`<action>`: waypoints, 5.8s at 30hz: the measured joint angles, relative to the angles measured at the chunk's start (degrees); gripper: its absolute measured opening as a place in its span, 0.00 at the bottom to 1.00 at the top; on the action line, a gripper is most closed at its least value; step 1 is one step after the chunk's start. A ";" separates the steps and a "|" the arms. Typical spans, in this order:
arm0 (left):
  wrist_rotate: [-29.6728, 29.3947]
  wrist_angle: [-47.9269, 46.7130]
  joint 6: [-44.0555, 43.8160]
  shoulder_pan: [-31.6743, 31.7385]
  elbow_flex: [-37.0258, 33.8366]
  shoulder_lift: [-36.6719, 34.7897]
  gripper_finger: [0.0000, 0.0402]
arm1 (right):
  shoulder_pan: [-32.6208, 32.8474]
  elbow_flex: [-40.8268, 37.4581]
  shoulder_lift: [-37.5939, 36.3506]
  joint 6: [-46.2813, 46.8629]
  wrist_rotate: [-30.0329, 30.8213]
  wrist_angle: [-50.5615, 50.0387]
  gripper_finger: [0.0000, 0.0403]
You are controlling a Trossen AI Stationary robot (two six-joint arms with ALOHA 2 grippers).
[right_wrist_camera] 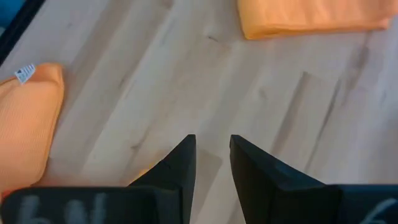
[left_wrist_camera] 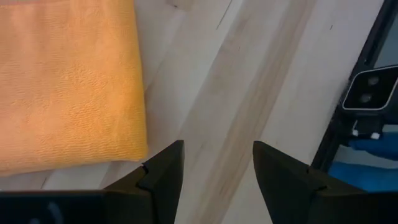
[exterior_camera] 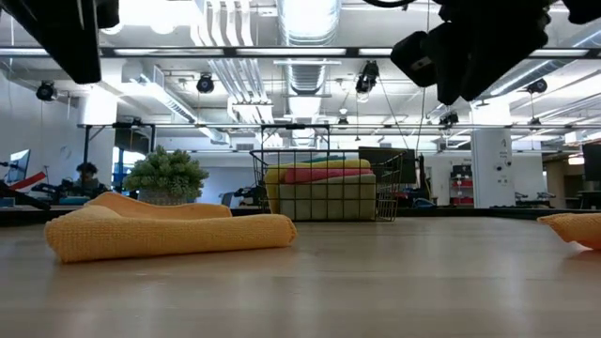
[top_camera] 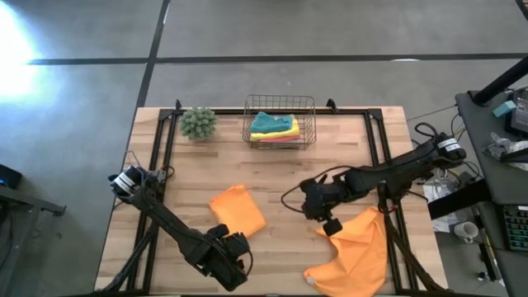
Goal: Fold microfiber towels
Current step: Put the orange folded towel into the wire basket
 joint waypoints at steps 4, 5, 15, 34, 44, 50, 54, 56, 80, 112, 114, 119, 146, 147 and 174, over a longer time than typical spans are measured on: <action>0.47 -0.28 -0.10 -0.28 0.55 2.60 0.44 | 0.53 -2.25 0.30 -0.02 0.00 5.34 0.22; 0.66 -0.24 -0.08 -0.32 0.72 3.37 0.44 | 0.50 -2.50 0.44 -0.05 0.01 6.64 0.22; -2.36 -9.01 -1.44 -0.74 0.94 6.84 0.44 | 0.50 -0.26 4.21 -6.16 0.36 12.58 0.31; -6.87 -4.81 8.06 -0.78 -1.12 6.78 0.44 | 0.50 9.68 22.92 -19.71 0.91 19.66 0.40; -7.27 -4.73 9.33 -0.72 -2.67 6.76 0.44 | 0.26 15.96 29.90 -21.81 3.52 20.72 0.40; -7.37 -3.52 9.19 -0.37 -5.58 6.76 0.44 | -0.52 18.69 33.82 -20.74 3.98 20.77 0.40; -7.42 -3.12 9.21 0.69 -5.88 6.71 0.44 | -0.94 19.17 35.51 -20.74 7.29 21.84 0.40; -7.43 -3.04 9.61 1.11 -5.94 6.71 0.44 | -1.31 19.40 36.17 -20.74 7.50 21.85 0.40; -5.88 3.23 10.61 5.49 -13.27 6.36 0.38 | -2.74 19.64 38.01 -16.50 7.45 22.83 0.35; -7.79 3.24 12.47 8.50 -13.73 -0.12 0.01 | -6.25 21.25 34.41 -12.33 2.99 13.66 0.02; -6.59 3.97 15.02 9.31 -13.72 -2.21 0.01 | -6.26 22.00 32.50 -11.60 3.00 10.91 0.02; -3.40 4.79 22.61 11.92 -11.94 -6.77 0.00 | -6.27 23.69 27.41 -8.07 3.42 4.01 0.02; -5.81 -2.36 61.92 29.29 2.35 -15.36 0.00 | -6.25 35.09 13.73 9.35 23.05 -14.24 0.02; -5.81 -2.90 63.27 29.82 2.74 -15.53 0.00 | -6.27 35.56 13.73 9.74 24.41 -15.16 0.02; -8.98 9.26 94.41 46.85 12.55 -18.23 0.00 | -20.55 51.80 13.79 -1.73 36.48 -17.11 0.02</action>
